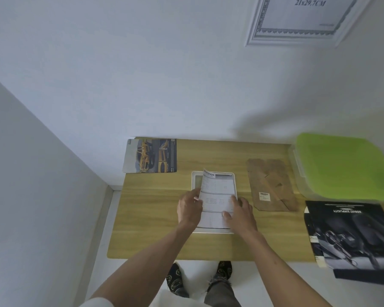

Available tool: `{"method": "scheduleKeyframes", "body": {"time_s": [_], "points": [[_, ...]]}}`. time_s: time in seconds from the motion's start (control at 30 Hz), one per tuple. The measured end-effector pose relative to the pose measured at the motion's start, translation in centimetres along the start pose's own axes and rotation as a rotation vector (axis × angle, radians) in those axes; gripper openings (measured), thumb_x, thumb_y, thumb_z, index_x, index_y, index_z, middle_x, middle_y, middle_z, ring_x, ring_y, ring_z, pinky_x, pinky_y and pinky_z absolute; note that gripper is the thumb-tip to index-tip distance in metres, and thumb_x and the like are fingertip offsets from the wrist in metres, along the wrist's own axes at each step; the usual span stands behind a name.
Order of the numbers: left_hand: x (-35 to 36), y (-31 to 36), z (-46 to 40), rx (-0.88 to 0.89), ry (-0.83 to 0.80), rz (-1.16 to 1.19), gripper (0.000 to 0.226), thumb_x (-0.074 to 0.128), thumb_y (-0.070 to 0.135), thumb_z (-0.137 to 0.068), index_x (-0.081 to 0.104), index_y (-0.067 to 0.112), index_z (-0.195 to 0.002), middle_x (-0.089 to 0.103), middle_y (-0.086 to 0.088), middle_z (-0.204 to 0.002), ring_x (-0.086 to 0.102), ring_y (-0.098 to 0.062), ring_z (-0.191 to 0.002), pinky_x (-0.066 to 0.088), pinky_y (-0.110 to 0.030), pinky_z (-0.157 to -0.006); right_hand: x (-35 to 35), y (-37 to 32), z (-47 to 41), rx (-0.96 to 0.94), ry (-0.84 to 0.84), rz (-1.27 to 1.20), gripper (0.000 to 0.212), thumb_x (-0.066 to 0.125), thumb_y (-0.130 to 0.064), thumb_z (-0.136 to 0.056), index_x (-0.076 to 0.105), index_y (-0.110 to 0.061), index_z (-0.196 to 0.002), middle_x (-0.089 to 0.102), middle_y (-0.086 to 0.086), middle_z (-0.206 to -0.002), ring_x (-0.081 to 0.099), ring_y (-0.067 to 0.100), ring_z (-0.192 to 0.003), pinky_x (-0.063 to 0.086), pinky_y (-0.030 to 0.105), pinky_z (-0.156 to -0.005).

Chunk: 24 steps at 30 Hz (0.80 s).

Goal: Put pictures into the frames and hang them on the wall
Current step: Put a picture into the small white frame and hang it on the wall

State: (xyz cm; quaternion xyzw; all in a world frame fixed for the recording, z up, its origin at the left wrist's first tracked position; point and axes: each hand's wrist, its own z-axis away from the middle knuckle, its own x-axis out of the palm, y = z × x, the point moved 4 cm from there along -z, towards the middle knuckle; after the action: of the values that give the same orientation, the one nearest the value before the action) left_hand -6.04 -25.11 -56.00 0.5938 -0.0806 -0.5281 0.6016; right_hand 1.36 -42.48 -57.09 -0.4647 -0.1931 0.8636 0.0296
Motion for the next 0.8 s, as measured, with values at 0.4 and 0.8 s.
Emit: {"method": "scheduleKeyframes", "body": {"time_s": [0.4,0.8], "points": [[-2.9,0.9,-0.8,-0.163,-0.264,0.577,0.041,0.068,-0.009,-0.079,0.067,0.016,-0.111,0.067,-0.013,-0.092,0.070,-0.020,-0.079,0.056,-0.025,-0.061,-3.8,1.6,-0.1,0.061,0.031,-0.694,0.063,0.075,-0.035,-0.086,0.049,-0.022,-0.142,0.062,0.002,-0.131,0.060,0.017,-0.117,0.050,0.036,-0.099],[3.8,3.9,2.6,-0.078,-0.345,0.367,0.061,0.066,-0.011,-0.075,0.060,0.022,-0.126,0.065,-0.020,-0.098,0.070,-0.029,-0.091,0.060,-0.048,-0.080,-8.7,8.1,1.3,-0.081,0.043,-0.705,0.059,0.074,-0.002,-0.081,0.053,-0.032,-0.127,0.061,-0.010,-0.112,0.056,0.002,-0.099,0.044,0.018,-0.072]]}}
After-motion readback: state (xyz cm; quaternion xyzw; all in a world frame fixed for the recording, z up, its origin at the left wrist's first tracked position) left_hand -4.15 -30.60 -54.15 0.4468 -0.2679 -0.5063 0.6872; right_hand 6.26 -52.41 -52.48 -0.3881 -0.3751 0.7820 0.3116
